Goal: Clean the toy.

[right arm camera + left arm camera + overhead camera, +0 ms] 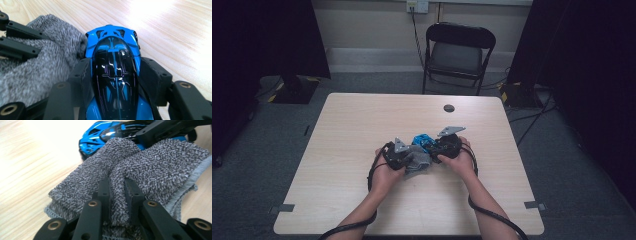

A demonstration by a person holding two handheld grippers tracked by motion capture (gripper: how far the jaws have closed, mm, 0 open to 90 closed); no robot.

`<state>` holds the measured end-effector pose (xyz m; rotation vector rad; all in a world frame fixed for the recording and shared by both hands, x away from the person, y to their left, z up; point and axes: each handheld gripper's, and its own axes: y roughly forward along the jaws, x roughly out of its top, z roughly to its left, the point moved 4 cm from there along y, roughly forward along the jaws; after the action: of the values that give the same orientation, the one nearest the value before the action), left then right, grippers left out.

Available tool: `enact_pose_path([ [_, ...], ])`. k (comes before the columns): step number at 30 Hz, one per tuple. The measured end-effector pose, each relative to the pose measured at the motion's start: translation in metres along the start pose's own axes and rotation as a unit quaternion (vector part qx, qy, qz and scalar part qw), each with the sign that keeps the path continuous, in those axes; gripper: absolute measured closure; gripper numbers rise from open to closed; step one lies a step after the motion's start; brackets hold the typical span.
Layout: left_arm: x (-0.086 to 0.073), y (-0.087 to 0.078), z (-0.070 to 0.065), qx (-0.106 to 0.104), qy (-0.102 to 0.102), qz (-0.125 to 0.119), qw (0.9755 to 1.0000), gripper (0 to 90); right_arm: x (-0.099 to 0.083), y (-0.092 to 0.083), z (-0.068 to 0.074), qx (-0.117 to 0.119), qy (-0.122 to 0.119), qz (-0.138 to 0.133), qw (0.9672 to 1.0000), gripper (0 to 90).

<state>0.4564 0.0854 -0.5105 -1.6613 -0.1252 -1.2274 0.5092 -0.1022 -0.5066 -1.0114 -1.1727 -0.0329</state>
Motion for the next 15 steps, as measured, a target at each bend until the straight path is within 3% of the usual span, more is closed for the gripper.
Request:
enact_pose_path([
  [15,-0.004,-0.001,0.03,0.017,-0.035,-0.002,0.9993,76.9,0.0,0.0,0.0,0.0,0.0,0.004,1.0,43.5],
])
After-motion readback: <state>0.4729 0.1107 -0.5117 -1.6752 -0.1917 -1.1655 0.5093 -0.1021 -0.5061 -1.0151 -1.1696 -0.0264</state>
